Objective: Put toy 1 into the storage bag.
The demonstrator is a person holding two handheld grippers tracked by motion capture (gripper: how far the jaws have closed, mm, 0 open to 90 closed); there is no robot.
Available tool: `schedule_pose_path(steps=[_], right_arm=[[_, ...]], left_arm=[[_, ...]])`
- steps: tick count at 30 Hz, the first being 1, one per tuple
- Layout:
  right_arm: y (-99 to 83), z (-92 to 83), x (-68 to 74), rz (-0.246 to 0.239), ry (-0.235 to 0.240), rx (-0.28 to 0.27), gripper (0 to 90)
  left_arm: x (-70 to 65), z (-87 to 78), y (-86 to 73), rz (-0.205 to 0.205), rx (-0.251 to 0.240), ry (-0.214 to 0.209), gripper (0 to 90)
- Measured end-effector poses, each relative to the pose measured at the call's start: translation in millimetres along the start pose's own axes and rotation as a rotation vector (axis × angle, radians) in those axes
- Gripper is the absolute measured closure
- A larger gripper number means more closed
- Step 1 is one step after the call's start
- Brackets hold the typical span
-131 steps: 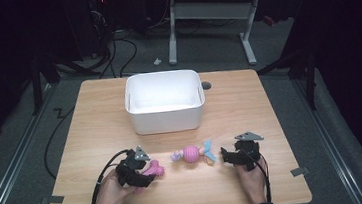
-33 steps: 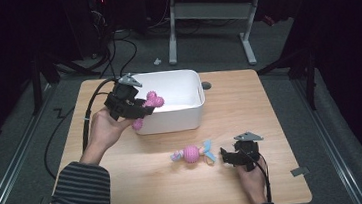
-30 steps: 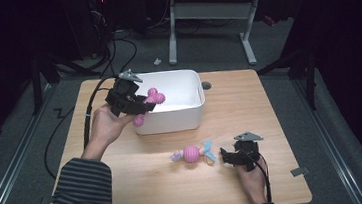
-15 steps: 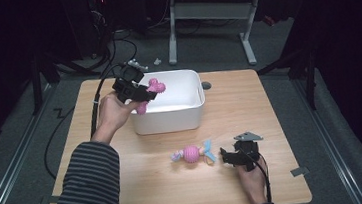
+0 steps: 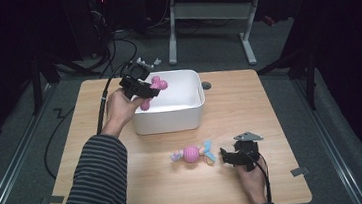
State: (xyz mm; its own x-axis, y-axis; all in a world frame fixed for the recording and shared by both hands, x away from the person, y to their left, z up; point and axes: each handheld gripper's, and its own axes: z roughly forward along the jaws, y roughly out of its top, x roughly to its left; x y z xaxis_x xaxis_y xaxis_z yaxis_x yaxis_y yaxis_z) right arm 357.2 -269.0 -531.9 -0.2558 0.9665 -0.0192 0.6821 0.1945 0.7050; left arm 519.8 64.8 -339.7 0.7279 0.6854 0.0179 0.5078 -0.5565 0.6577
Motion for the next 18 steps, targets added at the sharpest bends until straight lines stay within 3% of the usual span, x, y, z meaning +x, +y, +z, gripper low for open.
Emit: schedule_pose_path(steps=[7, 13, 18], right_arm=[[0.0, 0.0, 0.0, -0.002, 0.000, 0.000, 15.9], [-0.1, 0.1, 0.0, -0.006, 0.002, -0.001, 15.9], [-0.1, 0.1, 0.1, -0.007, 0.004, -0.001, 15.9]], left_arm=[[0.3, 14.9, -0.8, -0.005, 0.023, 0.001, 58.6], [6.8, 22.0, -4.8, -0.050, 0.020, -0.033, 58.4], [7.5, 24.6, -5.7, -0.052, 0.020, -0.029, 58.3]])
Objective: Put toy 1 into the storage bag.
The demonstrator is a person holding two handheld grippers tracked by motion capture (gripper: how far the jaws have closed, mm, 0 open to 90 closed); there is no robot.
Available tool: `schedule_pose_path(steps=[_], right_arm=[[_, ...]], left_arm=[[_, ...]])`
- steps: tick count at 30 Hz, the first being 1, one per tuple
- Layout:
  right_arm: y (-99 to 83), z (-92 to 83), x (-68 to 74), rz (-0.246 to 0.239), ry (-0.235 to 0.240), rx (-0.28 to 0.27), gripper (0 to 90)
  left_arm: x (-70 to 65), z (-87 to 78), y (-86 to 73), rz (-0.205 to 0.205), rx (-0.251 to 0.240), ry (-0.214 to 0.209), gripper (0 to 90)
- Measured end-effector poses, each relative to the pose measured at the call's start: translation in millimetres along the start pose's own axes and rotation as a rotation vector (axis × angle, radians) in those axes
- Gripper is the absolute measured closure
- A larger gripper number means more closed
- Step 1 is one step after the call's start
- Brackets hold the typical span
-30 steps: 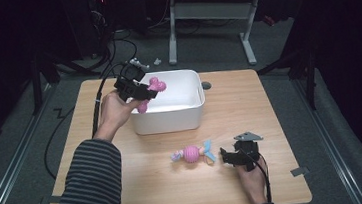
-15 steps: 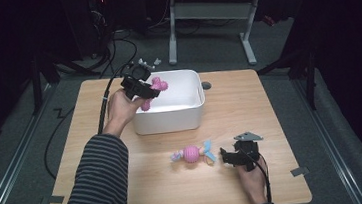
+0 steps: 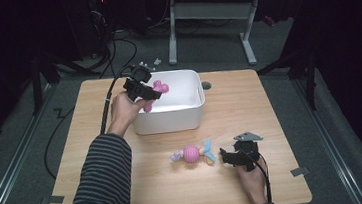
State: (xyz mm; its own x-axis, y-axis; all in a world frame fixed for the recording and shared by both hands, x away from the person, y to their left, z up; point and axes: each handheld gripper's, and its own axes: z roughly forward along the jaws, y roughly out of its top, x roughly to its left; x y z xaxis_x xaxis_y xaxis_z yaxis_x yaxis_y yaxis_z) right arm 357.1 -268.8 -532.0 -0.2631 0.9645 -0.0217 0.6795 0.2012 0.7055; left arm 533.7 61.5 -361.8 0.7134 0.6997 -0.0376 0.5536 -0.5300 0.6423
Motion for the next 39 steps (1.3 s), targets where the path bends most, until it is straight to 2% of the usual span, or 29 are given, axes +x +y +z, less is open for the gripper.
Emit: schedule_pose_path(steps=[5, 8, 11, 16, 23, 28, 30, 34, 39], right_arm=[[0.0, 0.0, 0.1, 0.000, 0.000, 0.000, 15.9], [0.0, 0.0, 0.0, 0.000, 0.001, 0.000, 15.9], [0.0, 0.0, 0.1, 0.000, 0.001, 0.000, 15.9], [0.0, 0.0, 0.0, -0.001, 0.001, 0.000, 15.9], [0.0, 0.0, 0.3, 0.004, 0.001, 0.000, 15.9], [0.0, 0.0, 0.2, 0.002, 0.000, 0.000, 15.9], [0.0, 0.0, 0.3, 0.003, 0.001, 0.000, 15.9], [0.1, 0.0, 0.3, 0.001, 0.002, 0.000, 15.9], [0.0, 0.0, 0.3, 0.001, 0.002, 0.000, 15.9]], left_arm=[[2.9, 0.7, -0.4, -0.006, -0.003, 0.001, 58.4], [5.0, 1.2, -1.0, -0.006, 0.003, 0.018, 58.5], [7.2, 2.6, -3.5, -0.018, 0.007, 0.016, 58.6], [7.6, 5.7, -5.3, -0.015, 0.011, 0.016, 58.5], [7.1, 10.5, -5.8, -0.012, 0.036, 0.018, 57.7], [4.8, 15.5, -7.0, 0.003, 0.075, 0.014, 55.7], [4.2, 14.8, -8.0, -0.005, 0.067, 0.005, 52.7], [2.7, 10.7, -9.3, 0.002, 0.057, 0.017, 50.7], [1.0, -3.2, -12.9, -0.003, 0.007, 0.026, 44.9]])
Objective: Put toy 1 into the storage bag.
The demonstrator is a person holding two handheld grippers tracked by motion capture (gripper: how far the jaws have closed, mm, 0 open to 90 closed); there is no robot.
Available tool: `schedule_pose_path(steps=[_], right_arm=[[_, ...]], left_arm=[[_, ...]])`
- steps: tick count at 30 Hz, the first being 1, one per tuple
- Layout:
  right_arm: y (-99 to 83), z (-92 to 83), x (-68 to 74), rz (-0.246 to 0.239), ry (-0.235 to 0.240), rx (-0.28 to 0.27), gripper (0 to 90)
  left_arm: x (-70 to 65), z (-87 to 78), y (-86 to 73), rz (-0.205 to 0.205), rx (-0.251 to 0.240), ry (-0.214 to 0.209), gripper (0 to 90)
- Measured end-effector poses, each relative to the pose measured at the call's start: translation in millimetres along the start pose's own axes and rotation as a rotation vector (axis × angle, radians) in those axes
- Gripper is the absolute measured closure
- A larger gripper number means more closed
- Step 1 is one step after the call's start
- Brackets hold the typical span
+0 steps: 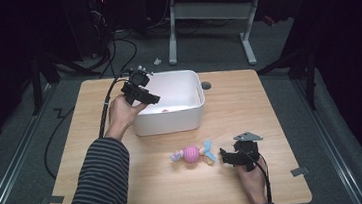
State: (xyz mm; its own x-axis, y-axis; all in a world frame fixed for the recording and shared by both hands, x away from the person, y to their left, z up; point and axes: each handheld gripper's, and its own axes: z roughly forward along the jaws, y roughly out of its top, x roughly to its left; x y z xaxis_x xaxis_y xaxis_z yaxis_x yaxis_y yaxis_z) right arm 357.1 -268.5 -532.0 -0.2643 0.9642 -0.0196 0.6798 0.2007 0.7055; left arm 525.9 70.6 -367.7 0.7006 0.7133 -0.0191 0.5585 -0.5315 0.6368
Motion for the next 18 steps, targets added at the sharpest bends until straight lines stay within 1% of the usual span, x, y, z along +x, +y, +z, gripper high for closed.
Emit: schedule_pose_path(steps=[2, 6, 10, 12, 18], right_arm=[[0.0, 0.0, 0.0, 0.000, 0.000, 0.000, 15.9], [0.0, 0.0, 0.0, 0.000, 0.000, -0.001, 15.9], [0.0, 0.0, 0.1, 0.000, -0.001, 0.000, 15.9], [0.1, 0.1, 0.2, 0.001, -0.001, 0.000, 15.9], [0.0, 0.1, 0.2, 0.000, -0.001, -0.001, 15.9]], left_arm=[[-0.8, -8.7, -2.9, -0.004, -0.031, 0.007, 43.2], [-0.6, -21.5, -7.8, -0.008, -0.069, 0.015, 40.5], [1.1, -33.2, -13.9, -0.013, -0.101, 0.011, 39.3], [2.0, -39.2, -18.7, -0.012, -0.113, 0.021, 39.2], [3.8, -52.5, -31.1, -0.022, -0.146, 0.026, 39.1]])
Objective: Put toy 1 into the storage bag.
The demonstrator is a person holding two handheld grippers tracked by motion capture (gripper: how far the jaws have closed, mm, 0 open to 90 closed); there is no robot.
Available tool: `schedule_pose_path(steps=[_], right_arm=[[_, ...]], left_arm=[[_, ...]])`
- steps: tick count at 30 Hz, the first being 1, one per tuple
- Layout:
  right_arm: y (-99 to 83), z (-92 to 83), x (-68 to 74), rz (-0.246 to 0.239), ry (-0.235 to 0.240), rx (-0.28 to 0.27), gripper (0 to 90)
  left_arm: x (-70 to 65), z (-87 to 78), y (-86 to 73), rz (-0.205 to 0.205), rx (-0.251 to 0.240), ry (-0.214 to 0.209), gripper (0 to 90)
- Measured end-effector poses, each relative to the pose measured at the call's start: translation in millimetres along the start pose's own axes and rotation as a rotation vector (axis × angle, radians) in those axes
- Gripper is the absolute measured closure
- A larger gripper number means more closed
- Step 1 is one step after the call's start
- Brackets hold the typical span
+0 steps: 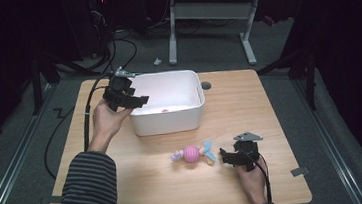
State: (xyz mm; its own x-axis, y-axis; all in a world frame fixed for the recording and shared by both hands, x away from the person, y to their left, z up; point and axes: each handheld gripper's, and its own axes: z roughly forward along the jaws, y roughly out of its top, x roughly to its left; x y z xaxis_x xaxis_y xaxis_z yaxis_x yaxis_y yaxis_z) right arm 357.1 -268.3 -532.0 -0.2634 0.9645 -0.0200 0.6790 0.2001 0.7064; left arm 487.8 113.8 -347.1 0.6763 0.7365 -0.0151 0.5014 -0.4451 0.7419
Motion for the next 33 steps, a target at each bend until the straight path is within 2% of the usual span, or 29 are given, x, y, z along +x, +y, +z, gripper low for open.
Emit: schedule_pose_path(steps=[7, 11, 16, 27, 31, 33], right_arm=[[0.0, -0.1, 0.1, 0.000, 0.000, 0.001, 15.9], [0.0, -0.1, 0.2, 0.000, 0.001, 0.001, 15.9], [0.0, -0.1, 0.2, 0.000, 0.001, 0.001, 15.9], [-0.1, -0.1, 0.3, 0.000, 0.001, 0.001, 15.9], [-0.1, -0.2, 0.4, 0.000, 0.001, 0.001, 15.9], [-0.1, -0.2, 0.4, 0.000, 0.001, 0.001, 15.9]], left_arm=[[0.2, -17.6, -10.4, 0.000, -0.033, 0.022, 38.6], [0.1, -26.8, -17.4, -0.014, -0.062, 0.016, 38.6], [1.2, -34.1, -27.9, -0.037, -0.070, 0.018, 38.8], [1.4, -49.6, -48.1, -0.048, -0.089, 0.027, 39.2], [-0.7, -53.5, -55.8, -0.043, -0.085, 0.054, 38.9], [-1.5, -56.2, -60.2, -0.046, -0.094, 0.053, 38.9]])
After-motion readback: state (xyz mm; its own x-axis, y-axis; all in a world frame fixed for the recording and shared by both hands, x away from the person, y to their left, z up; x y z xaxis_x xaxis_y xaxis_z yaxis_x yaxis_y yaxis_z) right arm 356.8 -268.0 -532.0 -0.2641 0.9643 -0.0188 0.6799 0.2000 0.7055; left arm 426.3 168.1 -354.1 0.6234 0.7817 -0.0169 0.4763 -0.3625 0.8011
